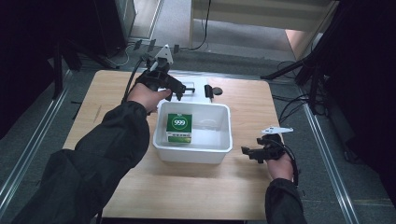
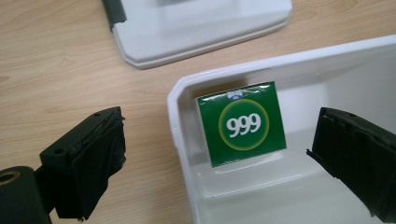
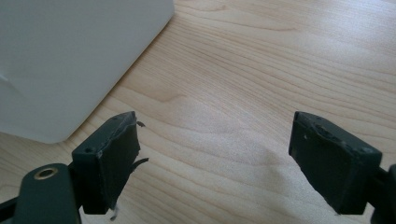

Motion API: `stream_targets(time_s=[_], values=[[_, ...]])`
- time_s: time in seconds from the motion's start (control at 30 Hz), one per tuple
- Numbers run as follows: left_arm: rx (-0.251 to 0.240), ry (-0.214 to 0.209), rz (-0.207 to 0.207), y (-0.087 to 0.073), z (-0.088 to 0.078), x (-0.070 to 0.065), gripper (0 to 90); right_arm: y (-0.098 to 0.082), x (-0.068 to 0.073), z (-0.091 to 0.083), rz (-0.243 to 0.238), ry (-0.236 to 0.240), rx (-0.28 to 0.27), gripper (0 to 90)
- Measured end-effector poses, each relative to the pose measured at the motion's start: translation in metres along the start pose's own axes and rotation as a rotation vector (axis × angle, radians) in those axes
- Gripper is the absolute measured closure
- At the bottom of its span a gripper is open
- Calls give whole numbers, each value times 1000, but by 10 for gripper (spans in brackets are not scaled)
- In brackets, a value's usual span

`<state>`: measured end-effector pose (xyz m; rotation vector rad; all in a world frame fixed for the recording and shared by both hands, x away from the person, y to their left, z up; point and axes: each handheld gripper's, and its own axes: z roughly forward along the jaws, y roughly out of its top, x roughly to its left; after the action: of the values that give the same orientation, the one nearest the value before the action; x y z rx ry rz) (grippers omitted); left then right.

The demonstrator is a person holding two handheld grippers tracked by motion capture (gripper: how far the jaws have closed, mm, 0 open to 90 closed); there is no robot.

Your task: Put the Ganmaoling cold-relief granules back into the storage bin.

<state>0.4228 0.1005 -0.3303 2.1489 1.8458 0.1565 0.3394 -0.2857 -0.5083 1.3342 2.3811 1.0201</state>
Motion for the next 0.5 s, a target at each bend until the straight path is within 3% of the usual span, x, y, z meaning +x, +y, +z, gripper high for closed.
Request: stream_targets(time_s=[0.17, 0.23, 0.5], values=[[-22, 12, -4, -5, -1, 12, 35, 0, 0, 0, 1, 0, 1, 162], [-20, -1, -3, -9, -1, 23, 35, -1, 0, 0, 3, 2, 5, 162], [-32, -12, 2, -19, 3, 45, 36, -2, 0, 0, 1, 2, 8, 162]])
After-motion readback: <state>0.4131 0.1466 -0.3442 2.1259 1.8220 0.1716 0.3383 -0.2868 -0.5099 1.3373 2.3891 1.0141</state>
